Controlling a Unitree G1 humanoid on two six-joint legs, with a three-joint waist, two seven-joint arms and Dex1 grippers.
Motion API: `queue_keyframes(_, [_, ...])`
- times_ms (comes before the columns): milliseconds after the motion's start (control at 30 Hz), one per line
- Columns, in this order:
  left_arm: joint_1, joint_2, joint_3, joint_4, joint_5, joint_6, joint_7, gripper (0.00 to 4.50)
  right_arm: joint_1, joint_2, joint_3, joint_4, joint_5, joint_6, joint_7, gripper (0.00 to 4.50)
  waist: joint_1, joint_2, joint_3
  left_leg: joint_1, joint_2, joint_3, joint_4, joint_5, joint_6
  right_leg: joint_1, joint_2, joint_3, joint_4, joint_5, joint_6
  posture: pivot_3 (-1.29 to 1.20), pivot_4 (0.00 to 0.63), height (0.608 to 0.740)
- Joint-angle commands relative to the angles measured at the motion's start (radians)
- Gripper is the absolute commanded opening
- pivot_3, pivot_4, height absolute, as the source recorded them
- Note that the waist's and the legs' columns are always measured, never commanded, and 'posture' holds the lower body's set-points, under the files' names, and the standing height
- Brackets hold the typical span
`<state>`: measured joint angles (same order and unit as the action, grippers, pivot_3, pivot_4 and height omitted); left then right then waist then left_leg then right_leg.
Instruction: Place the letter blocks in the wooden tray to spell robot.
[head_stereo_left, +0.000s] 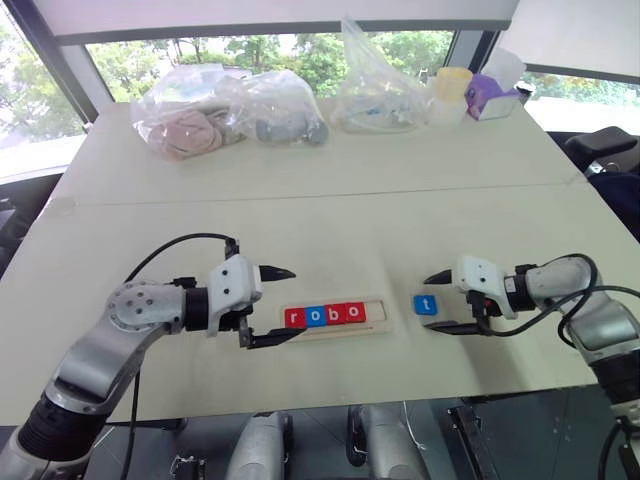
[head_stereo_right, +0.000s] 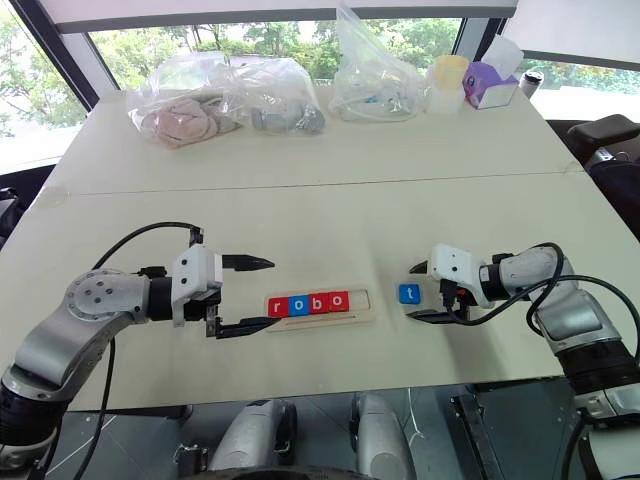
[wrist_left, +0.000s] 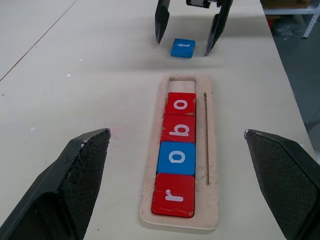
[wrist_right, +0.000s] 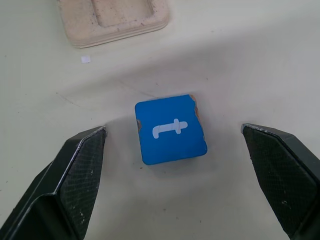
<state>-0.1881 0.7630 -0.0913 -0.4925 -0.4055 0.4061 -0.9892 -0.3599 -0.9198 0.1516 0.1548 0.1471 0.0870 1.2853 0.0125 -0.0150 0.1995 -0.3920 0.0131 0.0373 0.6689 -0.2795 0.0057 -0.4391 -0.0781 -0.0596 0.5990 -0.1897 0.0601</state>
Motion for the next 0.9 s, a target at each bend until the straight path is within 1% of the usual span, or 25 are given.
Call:
queue_keyframes(33, [-0.001, 0.006, 0.027, -0.033, -0.013, 0.001, 0.007, 4.5, -0.018, 0.009, 0.005, 0.03, -0.023, -0.038, 0.008, 3.63, 0.0, 0.0, 0.0, 0.0, 0.0, 0.0, 0.0, 0.0, 0.0, 0.0, 0.0, 0.0, 0.0, 0.0, 0.0, 0.0, 0.15, 0.74])
queue_keyframes(100, [0.0, 0.008, 0.028, -0.032, -0.013, 0.0, 0.006, 4.5, -0.022, 0.011, 0.007, 0.04, -0.029, -0.048, 0.013, 2.63, -0.001, 0.0, 0.0, 0.001, 0.0, 0.0, 0.0, 0.0, 0.0, 0.001, 0.0, 0.0, 0.0, 0.0, 0.0, 0.0, 0.15, 0.74])
queue_keyframes(167, [0.002, 0.01, 0.03, -0.033, -0.014, 0.0, 0.006, 4.5, -0.025, 0.007, 0.006, 0.041, -0.03, -0.054, 0.019, 1.48, -0.001, 0.0, 0.0, 0.001, 0.0, 0.001, 0.0, 0.0, 0.0, 0.001, 0.0, 0.001, 0.001, 0.0, 0.0, 0.0, 0.15, 0.74])
queue_keyframes(200, [0.003, 0.011, 0.03, -0.033, -0.014, 0.0, 0.006, 4.5, -0.025, 0.005, 0.005, 0.039, -0.03, -0.055, 0.021, 1.15, 0.0, 0.0, 0.0, 0.001, 0.0, 0.002, 0.001, 0.0, 0.0, 0.001, 0.0, 0.001, 0.001, 0.0, 0.0, 0.0, 0.15, 0.74])
queue_keyframes(300, [0.004, 0.012, 0.029, -0.033, -0.014, -0.001, 0.006, 4.5, -0.031, 0.0, 0.006, 0.015, -0.037, -0.055, 0.021, 1.14, 0.0, 0.0, 0.0, 0.002, 0.0, 0.004, 0.001, 0.0, 0.0, 0.001, 0.0, 0.001, 0.001, 0.001, 0.0, 0.0, 0.15, 0.74])
queue_keyframes(433, [0.005, 0.013, 0.03, -0.034, -0.015, -0.003, 0.007, 4.5, -0.083, 0.03, 0.009, -0.138, 0.031, 0.066, 0.04, 1.14, -0.004, 0.0, 0.0, 0.002, 0.001, 0.006, 0.001, 0.0, 0.0, 0.0, 0.0, 0.002, 0.002, 0.001, 0.001, 0.0, 0.15, 0.74])
queue_keyframes(533, [0.001, 0.012, 0.027, -0.031, -0.013, -0.003, 0.008, 4.5, -0.117, 0.053, 0.028, -0.192, 0.044, 0.121, 0.054, 1.14, -0.003, 0.0, 0.0, 0.002, 0.001, 0.006, 0.001, 0.0, 0.0, -0.001, 0.001, 0.003, 0.003, 0.002, 0.003, 0.0, 0.15, 0.74])
queue_keyframes(633, [-0.002, 0.011, 0.026, -0.031, -0.013, -0.004, 0.009, 4.5, -0.132, 0.07, 0.049, -0.215, 0.047, 0.159, 0.06, 1.14, 0.003, 0.0, 0.0, 0.001, 0.001, 0.007, 0.001, 0.0, 0.0, -0.001, 0.001, 0.003, 0.003, 0.002, 0.002, 0.0, 0.15, 0.74])
queue_keyframes(900, [0.016, 0.016, 0.037, -0.048, -0.017, 0.001, 0.016, 4.5, -0.134, 0.119, 0.118, -0.213, -0.002, 0.141, 0.052, 1.14, -0.001, 0.0, -0.001, 0.001, 0.0, 0.009, 0.001, 0.0, 0.0, -0.001, -0.002, 0.003, 0.002, 0.003, 0.002, 0.0, 0.15, 0.74])
